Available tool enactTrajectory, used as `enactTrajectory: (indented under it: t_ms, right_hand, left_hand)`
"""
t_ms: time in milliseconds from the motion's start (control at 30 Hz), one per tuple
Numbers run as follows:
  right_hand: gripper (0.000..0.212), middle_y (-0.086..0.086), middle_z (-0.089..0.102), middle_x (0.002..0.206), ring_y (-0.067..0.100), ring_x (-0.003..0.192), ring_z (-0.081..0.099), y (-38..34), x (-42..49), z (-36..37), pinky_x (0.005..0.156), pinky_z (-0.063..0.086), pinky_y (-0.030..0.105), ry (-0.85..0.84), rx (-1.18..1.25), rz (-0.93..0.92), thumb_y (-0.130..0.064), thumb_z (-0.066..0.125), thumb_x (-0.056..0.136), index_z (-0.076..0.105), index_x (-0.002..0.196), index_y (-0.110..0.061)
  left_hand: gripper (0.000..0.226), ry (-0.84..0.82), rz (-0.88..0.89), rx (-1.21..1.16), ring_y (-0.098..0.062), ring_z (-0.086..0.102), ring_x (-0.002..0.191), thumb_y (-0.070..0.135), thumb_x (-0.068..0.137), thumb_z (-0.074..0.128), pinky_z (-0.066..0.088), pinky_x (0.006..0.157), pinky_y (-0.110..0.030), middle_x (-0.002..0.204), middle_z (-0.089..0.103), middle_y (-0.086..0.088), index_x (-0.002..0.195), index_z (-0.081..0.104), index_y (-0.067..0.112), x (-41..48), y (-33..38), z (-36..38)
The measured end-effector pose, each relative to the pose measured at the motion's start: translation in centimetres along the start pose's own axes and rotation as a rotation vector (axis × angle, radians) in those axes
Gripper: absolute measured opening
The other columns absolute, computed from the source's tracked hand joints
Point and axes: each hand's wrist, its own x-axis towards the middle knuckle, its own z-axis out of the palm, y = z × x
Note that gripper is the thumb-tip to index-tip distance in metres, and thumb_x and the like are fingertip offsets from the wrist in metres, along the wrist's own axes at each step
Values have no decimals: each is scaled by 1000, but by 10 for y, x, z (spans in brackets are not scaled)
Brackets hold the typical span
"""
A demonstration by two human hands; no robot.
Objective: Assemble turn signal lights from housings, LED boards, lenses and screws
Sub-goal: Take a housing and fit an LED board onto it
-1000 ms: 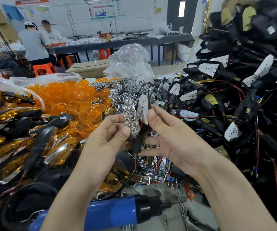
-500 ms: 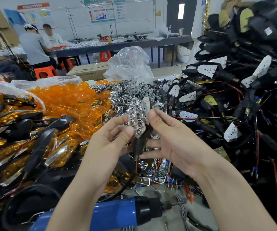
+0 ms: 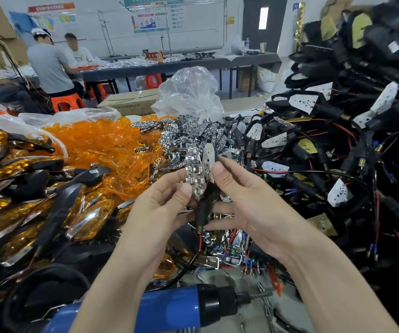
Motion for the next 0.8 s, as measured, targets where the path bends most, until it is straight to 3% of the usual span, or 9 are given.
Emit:
enactTrajectory:
  t_ms: [167, 267, 467, 600, 700, 800]
  right_hand:
    - [40, -1, 76, 117, 33, 95, 77, 0, -1, -2, 73, 63, 49, -7, 3, 8, -54, 66, 84, 68, 120, -37]
    - [45, -1, 77, 116, 33, 97, 77, 2, -1, 0, 81, 62, 57, -5, -29, 13, -54, 65, 85, 64, 126, -37]
    - [56, 2, 75, 120, 35, 99, 76, 1, -1, 2, 88, 57, 66, -13, -54, 13, -53, 63, 85, 59, 137, -31]
    - [42, 2, 74, 122, 35, 97, 76, 1, 0, -2, 85, 59, 62, -15, -33, 29, -53, 63, 87, 67, 124, -32]
    - [55, 6, 73, 125, 37, 96, 76, 1, 0, -4, 80, 61, 55, -17, -34, 48, -55, 62, 88, 59, 136, -27]
    - [67, 8, 71, 127, 38, 96, 76, 2, 1, -5, 78, 62, 53, -6, -10, 61, -53, 63, 88, 50, 145, -22]
  left_hand:
    - [32, 3, -35, -49, -12, 67, 79, 27, 80, 68, 59, 74, -34, 87, 66, 2, 113, 71, 27, 2, -4, 1]
    - [25, -16, -20, -14, -17, 70, 85, 28, 82, 68, 60, 74, -35, 92, 69, -3, 106, 73, 34, 0, -2, -3]
    - [39, -44, 11, 56, -18, 70, 91, 27, 85, 65, 61, 80, -36, 91, 67, -2, 122, 64, 40, -1, -1, -3]
    - [41, -29, -29, -16, -11, 65, 74, 25, 80, 66, 60, 76, -31, 76, 62, 3, 120, 65, 38, 0, -1, -2]
    - [43, -73, -73, -74, -9, 60, 67, 21, 82, 65, 58, 75, -28, 68, 57, 4, 124, 65, 32, 0, -1, -3]
    - [35, -57, -57, -56, -8, 59, 67, 24, 80, 66, 58, 76, -28, 68, 58, 6, 109, 68, 41, -1, -1, -1]
